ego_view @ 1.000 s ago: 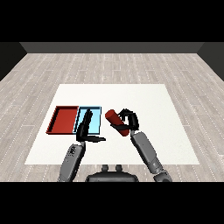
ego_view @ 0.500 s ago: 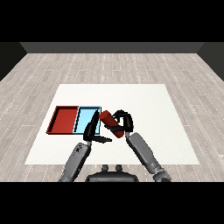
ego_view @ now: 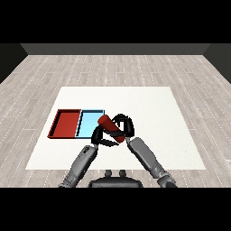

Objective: Pick the red can and put it in the red box

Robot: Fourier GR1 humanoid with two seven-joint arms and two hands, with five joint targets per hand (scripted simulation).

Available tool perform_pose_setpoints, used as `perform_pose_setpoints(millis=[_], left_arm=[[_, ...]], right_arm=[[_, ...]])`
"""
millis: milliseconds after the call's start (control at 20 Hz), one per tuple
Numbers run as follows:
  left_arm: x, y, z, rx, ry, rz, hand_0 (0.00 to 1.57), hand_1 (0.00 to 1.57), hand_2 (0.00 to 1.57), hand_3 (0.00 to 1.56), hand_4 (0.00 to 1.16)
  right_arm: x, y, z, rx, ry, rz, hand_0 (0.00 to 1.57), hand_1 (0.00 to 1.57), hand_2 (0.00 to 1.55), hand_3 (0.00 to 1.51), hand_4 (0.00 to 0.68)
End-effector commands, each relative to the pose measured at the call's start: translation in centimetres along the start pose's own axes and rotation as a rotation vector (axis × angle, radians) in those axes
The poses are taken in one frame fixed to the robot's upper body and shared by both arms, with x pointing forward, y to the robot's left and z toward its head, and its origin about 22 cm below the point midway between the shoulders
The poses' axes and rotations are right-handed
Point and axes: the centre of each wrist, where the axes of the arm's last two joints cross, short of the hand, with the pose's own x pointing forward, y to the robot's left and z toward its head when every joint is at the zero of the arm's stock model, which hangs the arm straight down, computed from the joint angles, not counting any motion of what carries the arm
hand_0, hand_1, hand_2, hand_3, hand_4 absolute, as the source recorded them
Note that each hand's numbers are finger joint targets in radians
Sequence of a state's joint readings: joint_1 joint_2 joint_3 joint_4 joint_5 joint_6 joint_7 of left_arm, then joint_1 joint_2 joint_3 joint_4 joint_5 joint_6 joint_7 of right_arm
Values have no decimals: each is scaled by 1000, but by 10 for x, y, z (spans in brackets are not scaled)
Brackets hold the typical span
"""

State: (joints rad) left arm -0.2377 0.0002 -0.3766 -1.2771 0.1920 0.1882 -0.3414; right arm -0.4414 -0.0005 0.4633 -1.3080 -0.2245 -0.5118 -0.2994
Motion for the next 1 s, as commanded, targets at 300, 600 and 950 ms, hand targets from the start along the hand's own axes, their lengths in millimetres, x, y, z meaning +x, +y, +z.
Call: perform_pose_setpoints(millis=[300,600,950], left_arm=[[-26,-31,-11,-13,51,-9,0,0,0,0,0],[-5,-24,-30,-40,39,37,0,0,0,0,0],[-2,-28,-15,-45,6,50,0,0,0,0,0]], right_arm=[[8,6,12,21,7,-34,1437,1437,1438,1378,628],[16,21,9,49,17,-47,1486,1486,1438,1373,622],[4,43,11,74,5,-47,1487,1487,1451,1375,617]])
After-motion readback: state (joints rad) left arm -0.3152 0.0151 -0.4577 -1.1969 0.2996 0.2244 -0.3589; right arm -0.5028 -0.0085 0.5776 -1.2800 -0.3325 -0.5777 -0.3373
